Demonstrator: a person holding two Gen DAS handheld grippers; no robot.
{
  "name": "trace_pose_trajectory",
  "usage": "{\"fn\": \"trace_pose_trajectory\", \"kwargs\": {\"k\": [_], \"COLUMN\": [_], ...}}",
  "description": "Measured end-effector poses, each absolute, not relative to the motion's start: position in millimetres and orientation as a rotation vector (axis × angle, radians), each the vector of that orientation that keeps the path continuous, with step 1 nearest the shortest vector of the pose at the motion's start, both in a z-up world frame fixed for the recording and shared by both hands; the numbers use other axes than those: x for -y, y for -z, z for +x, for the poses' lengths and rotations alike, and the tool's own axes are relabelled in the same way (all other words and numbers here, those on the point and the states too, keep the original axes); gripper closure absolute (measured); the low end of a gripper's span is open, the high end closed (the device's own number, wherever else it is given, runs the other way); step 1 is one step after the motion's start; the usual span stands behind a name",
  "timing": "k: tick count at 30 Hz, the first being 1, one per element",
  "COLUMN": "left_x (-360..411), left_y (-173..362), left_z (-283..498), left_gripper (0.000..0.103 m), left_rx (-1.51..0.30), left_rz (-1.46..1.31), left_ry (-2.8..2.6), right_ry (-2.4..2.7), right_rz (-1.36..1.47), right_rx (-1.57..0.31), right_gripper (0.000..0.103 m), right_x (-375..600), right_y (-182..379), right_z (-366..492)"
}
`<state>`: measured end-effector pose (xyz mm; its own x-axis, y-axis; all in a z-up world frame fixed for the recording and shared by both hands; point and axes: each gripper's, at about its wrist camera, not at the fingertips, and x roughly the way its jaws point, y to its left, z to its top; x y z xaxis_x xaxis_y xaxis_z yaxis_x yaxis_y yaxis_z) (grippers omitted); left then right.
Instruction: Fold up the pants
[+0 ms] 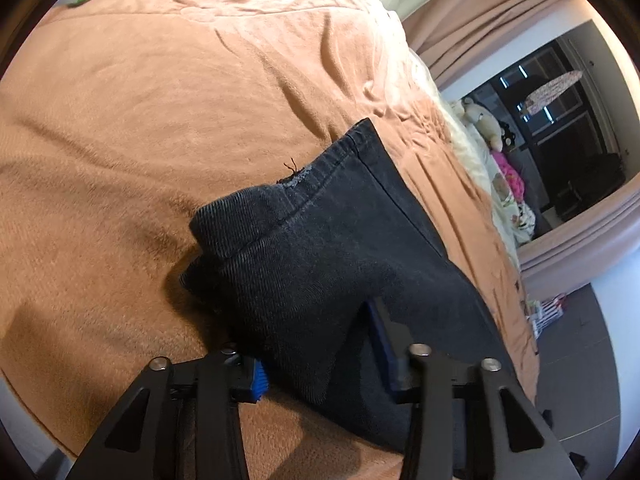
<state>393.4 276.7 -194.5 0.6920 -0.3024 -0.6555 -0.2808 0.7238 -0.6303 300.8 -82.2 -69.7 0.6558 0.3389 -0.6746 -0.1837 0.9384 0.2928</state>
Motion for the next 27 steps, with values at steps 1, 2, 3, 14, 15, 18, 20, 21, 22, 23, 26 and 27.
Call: {"fn": "trace_pose_trajectory", "kwargs": {"k": [1, 2, 3, 14, 15, 18, 20, 21, 22, 23, 26, 27], "left_x": [-277, -277, -276, -274, -273, -269, -267, -267, -266, -265, -261, -259], "left_y": [195, 193, 191, 131, 127, 113, 105, 101, 98, 94, 85, 82], "left_z": [396, 397, 398, 402, 403, 406, 407, 408, 409, 410, 413, 413], "left_gripper": [0.080, 0.087, 0.097, 0.099, 0.099, 0.099, 0.099, 0.099, 0.099, 0.099, 0.099, 0.099], "left_rx": [-0.834, -0.837, -0.834, -0.744, -0.740, -0.725, -0.713, -0.707, -0.704, -0.700, -0.691, -0.688], "left_rz": [-0.780, -0.779, -0.780, -0.744, -0.741, -0.734, -0.736, -0.736, -0.735, -0.737, -0.729, -0.726], "left_ry": [-0.003, -0.011, -0.005, 0.043, 0.047, 0.063, 0.071, 0.076, 0.080, 0.085, 0.094, 0.094], "right_ry": [-0.297, -0.297, -0.300, -0.317, -0.320, -0.334, -0.343, -0.347, -0.352, -0.352, -0.145, -0.149], "right_rz": [0.204, 0.202, 0.200, 0.164, 0.163, 0.162, 0.155, 0.149, 0.140, 0.127, 0.089, 0.082], "right_rx": [-0.802, -0.799, -0.796, -0.777, -0.783, -0.814, -0.856, -0.882, -0.913, -0.947, -0.922, -0.929], "right_gripper": [0.031, 0.031, 0.031, 0.043, 0.045, 0.054, 0.069, 0.074, 0.082, 0.088, 0.090, 0.090], "right_x": [82, 82, 81, 56, 54, 43, 34, 31, 26, 21, 15, 13], "right_y": [69, 68, 66, 49, 50, 57, 68, 74, 81, 90, 102, 101], "right_z": [301, 300, 300, 304, 306, 313, 318, 319, 320, 320, 311, 309]}}
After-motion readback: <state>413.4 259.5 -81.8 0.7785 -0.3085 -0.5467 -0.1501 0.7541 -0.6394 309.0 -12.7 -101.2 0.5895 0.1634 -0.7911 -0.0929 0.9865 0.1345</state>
